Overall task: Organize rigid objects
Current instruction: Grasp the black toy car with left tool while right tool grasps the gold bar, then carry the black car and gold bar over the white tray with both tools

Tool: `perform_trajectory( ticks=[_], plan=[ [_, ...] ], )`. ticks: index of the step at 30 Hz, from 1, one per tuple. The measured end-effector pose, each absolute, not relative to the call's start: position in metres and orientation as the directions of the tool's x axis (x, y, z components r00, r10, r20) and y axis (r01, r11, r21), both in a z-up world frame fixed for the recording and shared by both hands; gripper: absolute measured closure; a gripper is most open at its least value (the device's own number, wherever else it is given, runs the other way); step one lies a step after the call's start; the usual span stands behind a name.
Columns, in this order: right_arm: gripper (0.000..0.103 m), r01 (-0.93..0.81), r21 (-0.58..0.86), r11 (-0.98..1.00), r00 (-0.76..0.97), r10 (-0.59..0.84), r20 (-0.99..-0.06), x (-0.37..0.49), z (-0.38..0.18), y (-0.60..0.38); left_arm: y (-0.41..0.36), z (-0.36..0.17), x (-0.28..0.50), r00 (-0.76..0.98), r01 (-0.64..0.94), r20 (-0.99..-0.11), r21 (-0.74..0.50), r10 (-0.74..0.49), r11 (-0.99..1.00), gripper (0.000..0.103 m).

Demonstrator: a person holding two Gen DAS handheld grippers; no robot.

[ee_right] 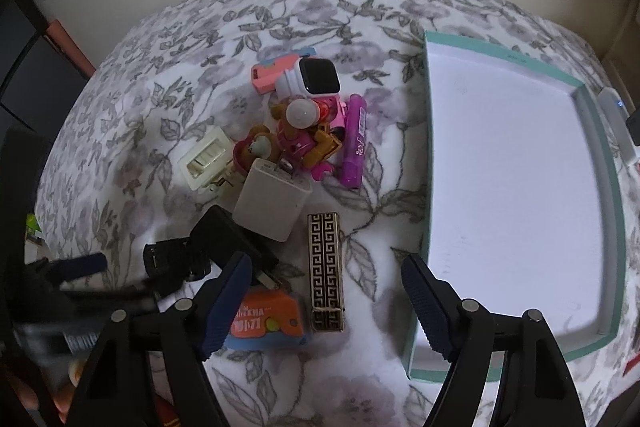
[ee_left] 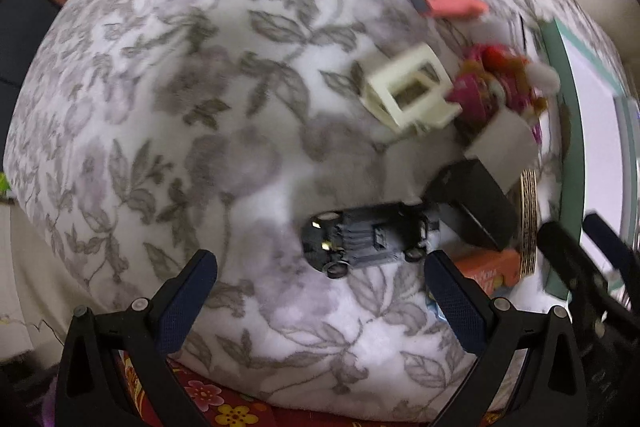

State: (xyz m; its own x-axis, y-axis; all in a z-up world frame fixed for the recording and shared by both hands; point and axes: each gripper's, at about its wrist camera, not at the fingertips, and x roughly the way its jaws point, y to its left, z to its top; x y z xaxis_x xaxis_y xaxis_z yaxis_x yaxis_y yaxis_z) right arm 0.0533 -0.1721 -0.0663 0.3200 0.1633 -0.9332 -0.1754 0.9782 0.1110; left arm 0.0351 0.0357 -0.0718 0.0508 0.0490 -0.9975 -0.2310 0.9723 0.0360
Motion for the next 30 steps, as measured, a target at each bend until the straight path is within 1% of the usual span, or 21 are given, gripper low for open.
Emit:
perform_trajectory(
  ticks=[5,8,11,13,14,15,16,18,19,20,23,24,26,27,28,30],
  plan=[
    [0.029,-0.166,0.126,0.978,0.312,0.174,-0.934,0.057,-0.069,-0.173,0.015,-0.082,0.044,0.027,-0.169,-0.995,0.088,0.094,0.982,0.001],
    [0.029,-0.17,0.121,0.978,0.313,0.17,-0.934,0.058,-0.068,-0.173,0.0,-0.084,0.053,0.052,-0.127,-0.989,0.13,0.137,0.983,0.001],
    [0.029,-0.167,0.122,0.978,0.308,0.17,-0.936,0.058,-0.07,-0.174,-0.008,-0.083,0.063,0.076,-0.12,-0.976,0.196,0.206,0.973,0.002],
    [0.029,-0.161,0.123,0.979,0.303,0.168,-0.938,0.059,-0.072,-0.174,-0.005,-0.082,0.066,0.073,-0.136,-0.972,0.213,0.224,0.968,0.003],
    [0.031,-0.16,0.124,0.979,0.3,0.168,-0.939,0.058,-0.072,-0.174,-0.003,-0.083,0.068,0.072,-0.145,-0.975,0.2,0.212,0.969,0.006],
    [0.036,-0.161,0.125,0.979,0.296,0.168,-0.94,0.058,-0.074,-0.174,-0.003,-0.083,0.068,0.073,-0.15,-0.977,0.187,0.199,0.971,0.013],
    [0.041,-0.163,0.124,0.979,0.291,0.167,-0.942,0.059,-0.075,-0.173,-0.003,-0.082,0.068,0.073,-0.15,-0.978,0.182,0.194,0.972,0.015],
    [0.043,-0.168,0.12,0.979,0.285,0.164,-0.944,0.059,-0.077,-0.172,-0.006,-0.083,0.069,0.069,-0.141,-0.98,0.175,0.186,0.974,0.023],
    [0.049,-0.17,0.12,0.978,0.28,0.165,-0.946,0.059,-0.079,-0.171,-0.005,-0.083,0.066,0.067,-0.137,-0.981,0.169,0.18,0.976,0.024],
    [0.052,-0.173,0.123,0.977,0.275,0.168,-0.947,0.06,-0.08,-0.171,-0.005,-0.084,0.066,0.064,-0.133,-0.983,0.163,0.172,0.978,0.027],
    [0.055,-0.178,0.119,0.977,0.263,0.164,-0.951,0.06,-0.083,-0.169,-0.009,-0.088,0.062,0.054,-0.121,-0.987,0.145,0.152,0.982,0.04],
    [0.057,-0.181,0.114,0.977,0.257,0.159,-0.953,0.061,-0.085,-0.168,-0.011,-0.089,0.063,0.048,-0.119,-0.988,0.139,0.145,0.983,0.043],
    [0.058,-0.182,0.104,0.978,0.247,0.148,-0.958,0.062,-0.09,-0.166,-0.009,-0.093,0.059,0.044,-0.114,-0.991,0.122,0.128,0.986,0.047],
    [0.061,-0.184,0.097,0.978,0.238,0.14,-0.961,0.063,-0.093,-0.165,-0.005,-0.103,0.051,0.046,-0.111,-0.992,0.112,0.118,0.987,0.05],
    [0.066,-0.186,0.093,0.978,0.231,0.135,-0.964,0.064,-0.095,-0.164,-0.007,-0.106,0.051,0.041,-0.106,-0.993,0.108,0.113,0.988,0.052],
    [0.067,-0.188,0.08,0.979,0.22,0.121,-0.968,0.064,-0.102,-0.164,-0.011,-0.109,0.05,0.031,-0.097,-0.994,0.101,0.105,0.99,0.055]
  ],
)
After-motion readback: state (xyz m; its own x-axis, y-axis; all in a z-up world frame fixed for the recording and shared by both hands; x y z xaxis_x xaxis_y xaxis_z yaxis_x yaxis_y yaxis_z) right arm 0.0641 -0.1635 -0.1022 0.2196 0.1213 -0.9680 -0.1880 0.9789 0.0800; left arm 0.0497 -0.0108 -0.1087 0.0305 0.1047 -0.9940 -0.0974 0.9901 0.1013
